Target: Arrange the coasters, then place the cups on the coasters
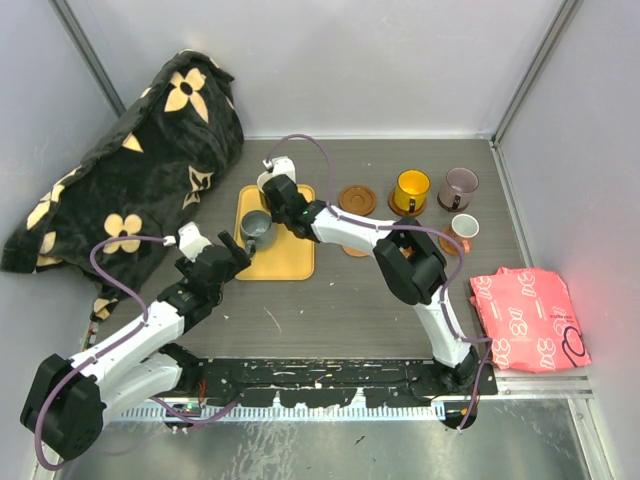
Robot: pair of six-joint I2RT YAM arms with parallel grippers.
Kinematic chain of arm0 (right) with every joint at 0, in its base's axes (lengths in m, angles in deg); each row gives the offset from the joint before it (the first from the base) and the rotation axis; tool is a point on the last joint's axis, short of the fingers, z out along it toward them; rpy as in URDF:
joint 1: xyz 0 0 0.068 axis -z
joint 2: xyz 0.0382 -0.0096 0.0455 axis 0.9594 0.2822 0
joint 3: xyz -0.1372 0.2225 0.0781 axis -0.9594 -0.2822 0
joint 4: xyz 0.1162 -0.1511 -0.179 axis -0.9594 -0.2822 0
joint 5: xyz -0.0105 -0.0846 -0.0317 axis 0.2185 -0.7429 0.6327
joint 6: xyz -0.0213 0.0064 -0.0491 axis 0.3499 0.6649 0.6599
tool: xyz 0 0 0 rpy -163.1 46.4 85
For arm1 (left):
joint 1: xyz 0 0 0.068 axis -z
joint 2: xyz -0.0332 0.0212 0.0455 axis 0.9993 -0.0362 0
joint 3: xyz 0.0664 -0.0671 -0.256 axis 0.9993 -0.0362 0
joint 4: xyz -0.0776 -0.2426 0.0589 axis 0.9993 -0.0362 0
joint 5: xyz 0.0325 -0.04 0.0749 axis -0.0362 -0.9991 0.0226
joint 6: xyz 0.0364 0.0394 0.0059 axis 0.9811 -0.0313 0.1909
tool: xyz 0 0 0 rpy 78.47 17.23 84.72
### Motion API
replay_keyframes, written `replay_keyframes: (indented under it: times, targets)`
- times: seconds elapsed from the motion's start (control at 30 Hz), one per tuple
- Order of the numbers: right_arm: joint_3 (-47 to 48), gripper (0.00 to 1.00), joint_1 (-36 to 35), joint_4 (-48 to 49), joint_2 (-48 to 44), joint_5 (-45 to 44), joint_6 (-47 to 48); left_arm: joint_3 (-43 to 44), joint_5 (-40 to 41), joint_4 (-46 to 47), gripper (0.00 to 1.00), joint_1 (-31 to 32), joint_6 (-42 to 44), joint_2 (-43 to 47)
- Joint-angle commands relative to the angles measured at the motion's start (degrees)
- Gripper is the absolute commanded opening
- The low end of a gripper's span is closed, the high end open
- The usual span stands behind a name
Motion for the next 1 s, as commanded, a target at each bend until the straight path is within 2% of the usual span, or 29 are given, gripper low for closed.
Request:
replay_keyframes:
  times: [0.0,0.43,0.83,0.97]
  targets:
    - [-0.98,0.01,0.08,1.71,-7.97,-1.72,0.88,1.54,0.26,2.20,0.98,-0.22,-0.56,0.19]
    - [-8.80,0.01,0.06,-1.80,-14.63,-2.14,0.70,1.50,-0.14,2.41,0.98,-0.22,-0.64,-0.06]
    - [-9.04,0.19,0.08,-2.48,-11.97,-3.08,-0.47,1.48,0.12,2.24,0.98,-0.18,-0.56,0.14]
    - [-8.75,0.22,0.09,-2.39,-11.46,-3.68,-0.65,1.54,0.01,2.24,0.98,-0.22,-0.56,0.23]
